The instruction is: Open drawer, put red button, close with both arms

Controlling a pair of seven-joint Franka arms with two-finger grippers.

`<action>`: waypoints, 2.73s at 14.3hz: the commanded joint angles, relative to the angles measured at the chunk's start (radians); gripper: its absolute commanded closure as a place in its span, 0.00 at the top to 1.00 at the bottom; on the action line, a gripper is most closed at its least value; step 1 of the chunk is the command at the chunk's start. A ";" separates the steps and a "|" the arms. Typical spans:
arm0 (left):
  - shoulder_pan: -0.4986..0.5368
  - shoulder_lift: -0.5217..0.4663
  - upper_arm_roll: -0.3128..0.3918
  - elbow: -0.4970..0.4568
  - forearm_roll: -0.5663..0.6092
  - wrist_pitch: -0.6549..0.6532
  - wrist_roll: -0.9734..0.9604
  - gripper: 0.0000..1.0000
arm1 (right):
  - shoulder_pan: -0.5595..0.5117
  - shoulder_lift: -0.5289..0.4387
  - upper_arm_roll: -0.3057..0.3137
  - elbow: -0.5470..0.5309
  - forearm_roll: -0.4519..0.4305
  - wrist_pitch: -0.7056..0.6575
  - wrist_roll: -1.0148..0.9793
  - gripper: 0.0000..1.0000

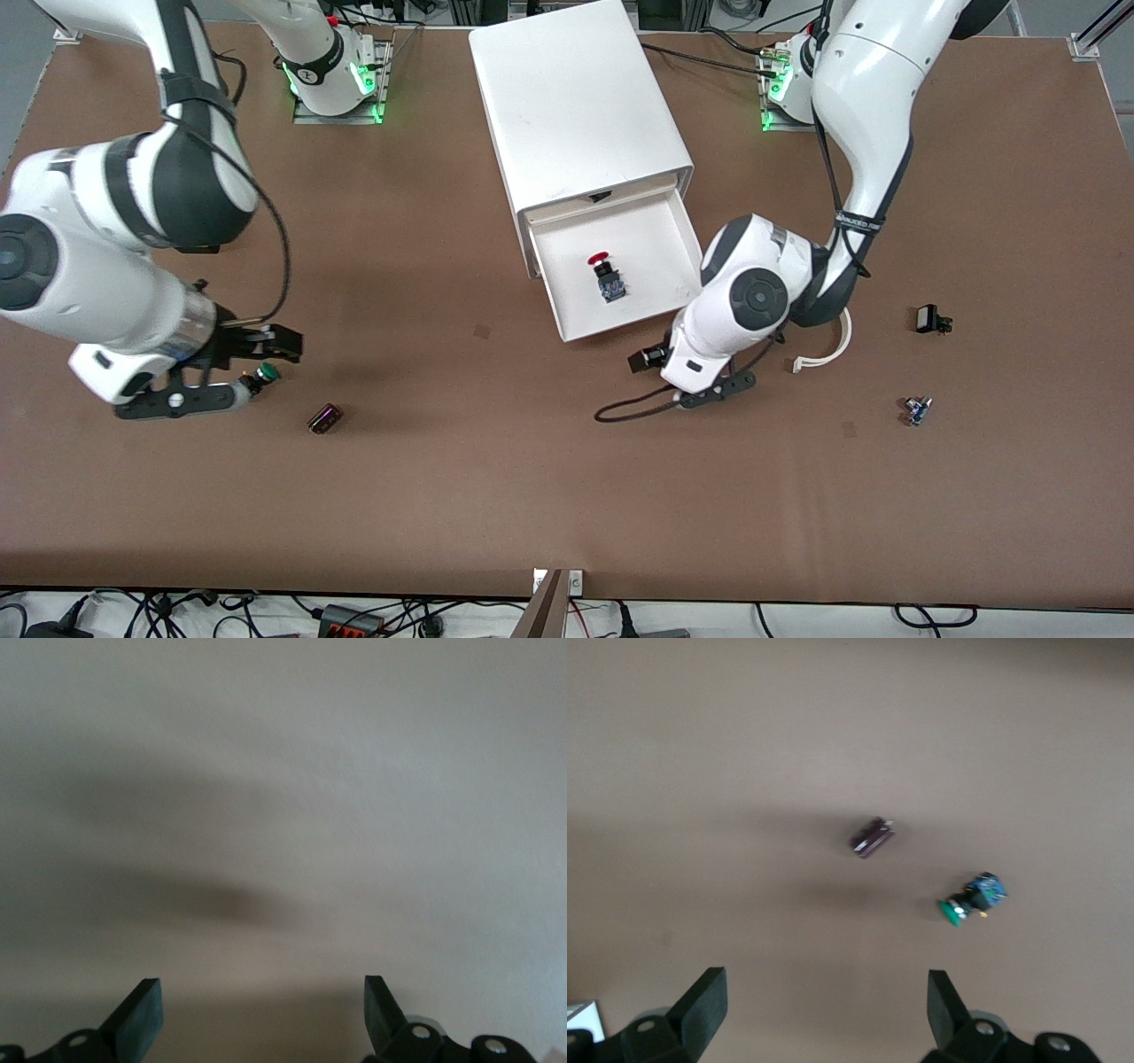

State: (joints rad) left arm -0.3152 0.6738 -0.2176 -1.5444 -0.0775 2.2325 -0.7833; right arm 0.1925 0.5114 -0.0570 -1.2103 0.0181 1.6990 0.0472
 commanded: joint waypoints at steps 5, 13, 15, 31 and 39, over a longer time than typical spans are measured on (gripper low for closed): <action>-0.004 -0.142 -0.104 -0.164 0.005 -0.095 -0.073 1.00 | -0.134 -0.131 0.003 -0.040 -0.007 -0.120 -0.050 1.00; -0.012 -0.115 -0.149 -0.157 -0.033 -0.310 -0.074 1.00 | -0.191 -0.287 0.009 -0.190 -0.014 -0.124 -0.087 1.00; -0.012 -0.119 -0.173 -0.152 -0.042 -0.335 -0.074 1.00 | -0.188 -0.327 0.009 -0.251 -0.023 -0.105 -0.086 1.00; 0.025 -0.125 -0.177 -0.059 0.010 -0.415 -0.071 1.00 | -0.168 -0.544 0.011 -0.563 -0.046 0.037 -0.072 1.00; 0.227 -0.210 -0.187 0.184 0.324 -0.571 0.088 1.00 | -0.169 -0.551 0.009 -0.557 -0.043 -0.007 -0.075 1.00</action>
State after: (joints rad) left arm -0.1327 0.5097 -0.3926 -1.3814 0.1873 1.7014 -0.7769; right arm 0.0204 -0.0217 -0.0508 -1.7626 -0.0140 1.7058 -0.0243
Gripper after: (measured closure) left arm 0.000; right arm 0.000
